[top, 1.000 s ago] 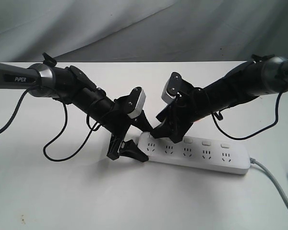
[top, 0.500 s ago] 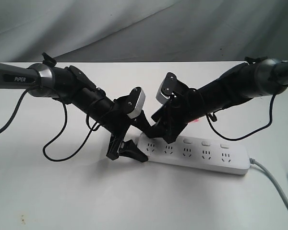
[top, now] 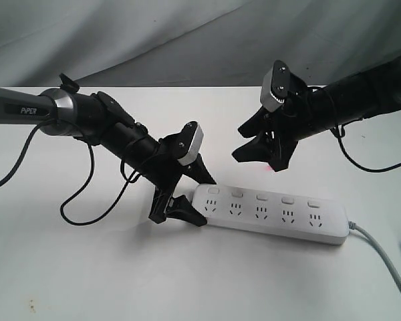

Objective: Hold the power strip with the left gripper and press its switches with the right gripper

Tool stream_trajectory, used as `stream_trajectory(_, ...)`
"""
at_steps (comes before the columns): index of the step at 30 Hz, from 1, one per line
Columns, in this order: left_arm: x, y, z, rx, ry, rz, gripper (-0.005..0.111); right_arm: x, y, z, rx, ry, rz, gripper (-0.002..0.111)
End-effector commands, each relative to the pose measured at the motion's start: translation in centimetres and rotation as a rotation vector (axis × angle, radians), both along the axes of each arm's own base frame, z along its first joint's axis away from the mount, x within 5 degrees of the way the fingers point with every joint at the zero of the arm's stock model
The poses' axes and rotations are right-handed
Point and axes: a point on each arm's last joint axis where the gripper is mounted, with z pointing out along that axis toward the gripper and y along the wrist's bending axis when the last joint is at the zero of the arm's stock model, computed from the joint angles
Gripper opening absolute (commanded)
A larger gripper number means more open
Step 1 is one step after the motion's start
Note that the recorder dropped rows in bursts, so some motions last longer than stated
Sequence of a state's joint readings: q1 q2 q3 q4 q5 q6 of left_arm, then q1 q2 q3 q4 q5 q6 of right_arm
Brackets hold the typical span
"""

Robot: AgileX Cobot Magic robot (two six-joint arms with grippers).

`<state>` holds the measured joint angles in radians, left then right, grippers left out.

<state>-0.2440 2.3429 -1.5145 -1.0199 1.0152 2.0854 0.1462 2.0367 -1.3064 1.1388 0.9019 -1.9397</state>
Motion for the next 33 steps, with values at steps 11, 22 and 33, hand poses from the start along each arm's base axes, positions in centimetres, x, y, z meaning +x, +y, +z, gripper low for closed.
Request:
stream_trajectory(11,0.0,-0.2,0.1,-0.009,-0.006,-0.003,0.032,-0.1,0.1,-4.5,-0.052,0.130,0.008,0.058)
stream_trajectory(22,0.0,-0.2,0.1,-0.009,-0.006,-0.003,0.032,-0.2,1.0,-6.1,-0.111,0.139,-0.008,0.058)
stream_trajectory(33,0.0,-0.2,0.1,-0.009,-0.006,-0.003,0.032,-0.2,0.6,-6.5,-0.179,0.141,-0.008,0.058)
